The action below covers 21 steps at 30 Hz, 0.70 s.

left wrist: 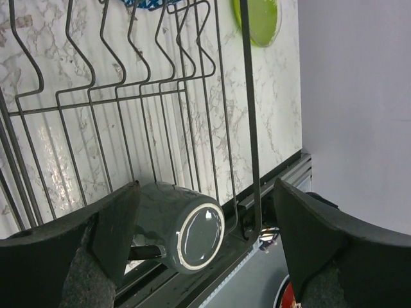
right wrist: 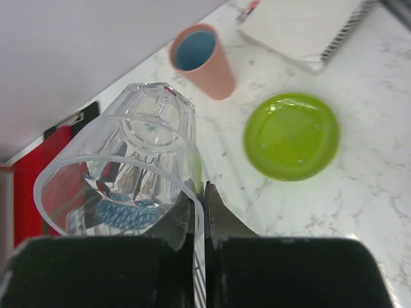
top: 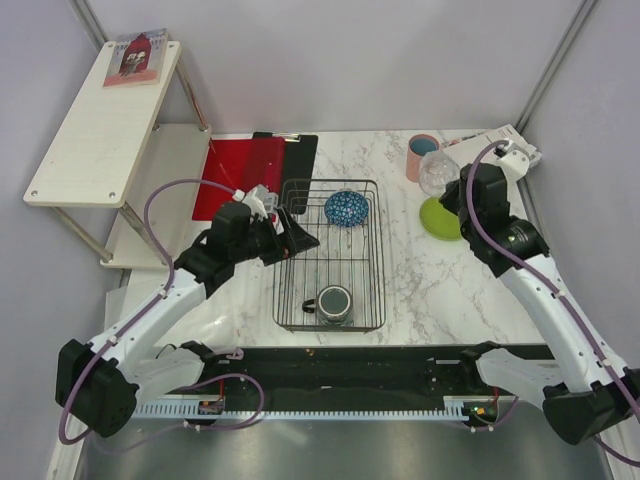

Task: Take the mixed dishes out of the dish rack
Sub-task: Place the cup at the center of the board.

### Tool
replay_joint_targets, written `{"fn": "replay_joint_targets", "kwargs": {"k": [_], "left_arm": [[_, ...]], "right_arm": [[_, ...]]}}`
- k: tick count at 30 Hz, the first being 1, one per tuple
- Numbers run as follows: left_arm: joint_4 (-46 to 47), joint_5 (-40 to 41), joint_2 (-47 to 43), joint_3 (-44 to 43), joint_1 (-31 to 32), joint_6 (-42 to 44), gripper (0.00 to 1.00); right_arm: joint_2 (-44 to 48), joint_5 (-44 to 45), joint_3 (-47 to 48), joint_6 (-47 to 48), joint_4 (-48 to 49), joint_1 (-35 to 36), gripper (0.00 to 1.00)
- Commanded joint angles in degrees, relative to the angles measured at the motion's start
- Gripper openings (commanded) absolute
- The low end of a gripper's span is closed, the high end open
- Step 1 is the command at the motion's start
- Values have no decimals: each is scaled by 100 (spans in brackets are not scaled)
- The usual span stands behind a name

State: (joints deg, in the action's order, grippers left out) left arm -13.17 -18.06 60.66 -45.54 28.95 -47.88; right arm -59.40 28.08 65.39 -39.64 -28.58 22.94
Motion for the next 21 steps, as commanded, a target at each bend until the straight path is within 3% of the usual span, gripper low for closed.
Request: {"fn": "replay_joint_targets", "kwargs": {"k": [1,6,12,17,21], "left_arm": [[-221,-205,156,-104,-3,-99,88],[-274,-443,157,-8,-3,-134,86],[-318,-487,-81,177,-3,-318,84],[-432,-295,-590,353,-3,-433,83],[-529,-66,-889,467,-3,-424,83]], "right_arm": [[-388,1068,922,-493,-1009,-193,0],[-1257,674,1983,-457,-1500,-842,0],[-2443,-1268,2873,-905,-2116,-2626,0],[-2901,-892,2980,-993,-2240,-3435,0],[-3157,-664,2770,-993,-2257,-3656,0]]}}
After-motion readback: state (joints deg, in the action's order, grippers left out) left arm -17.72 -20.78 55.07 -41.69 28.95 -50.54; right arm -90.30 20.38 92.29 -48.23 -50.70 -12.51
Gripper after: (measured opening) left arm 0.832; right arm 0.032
